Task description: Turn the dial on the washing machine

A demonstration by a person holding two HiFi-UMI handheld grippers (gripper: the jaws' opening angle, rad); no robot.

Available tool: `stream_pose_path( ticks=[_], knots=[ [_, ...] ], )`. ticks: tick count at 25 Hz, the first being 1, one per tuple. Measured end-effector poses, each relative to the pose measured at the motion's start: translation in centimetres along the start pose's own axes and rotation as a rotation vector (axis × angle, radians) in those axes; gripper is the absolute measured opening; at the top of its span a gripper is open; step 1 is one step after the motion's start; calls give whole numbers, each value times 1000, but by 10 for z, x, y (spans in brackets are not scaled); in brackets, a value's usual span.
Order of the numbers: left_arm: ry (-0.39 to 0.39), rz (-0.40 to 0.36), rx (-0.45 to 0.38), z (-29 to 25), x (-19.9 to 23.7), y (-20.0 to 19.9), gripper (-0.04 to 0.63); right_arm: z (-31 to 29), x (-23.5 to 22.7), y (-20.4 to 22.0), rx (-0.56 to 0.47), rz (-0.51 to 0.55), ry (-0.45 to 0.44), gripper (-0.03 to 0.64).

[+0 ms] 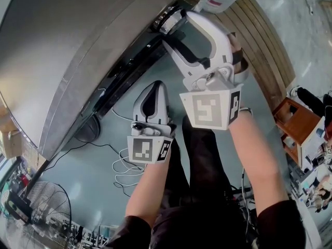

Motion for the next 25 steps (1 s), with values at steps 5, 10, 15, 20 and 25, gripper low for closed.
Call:
stream_pose_path(
  ticks=[5, 10, 15, 20, 25],
  knots=[
    [3, -5, -2, -1, 1, -2, 15, 0, 4, 0, 9, 64, -6, 281],
    [-1, -7, -3, 1, 0, -2, 15, 0, 3, 1, 6, 40, -3, 281],
    [-4, -8, -5, 2, 0, -3, 15, 1, 2, 1, 1, -15, 17, 281],
    [-8, -21, -19, 0, 4, -10, 15, 7, 1, -2, -38, -118, 44, 281],
    [-17, -35, -32, -1, 7, -16, 15, 21, 4, 2, -46, -239, 66, 281]
  ],
)
Point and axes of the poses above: the fingertips, and each gripper's own axes: z backward along the fingers, x to its left, y out of its underside, the point moved 9 cm from there along z, backward along the fingers, and after that the axes turned 15 degrees about -x, right-handed, at the moved point
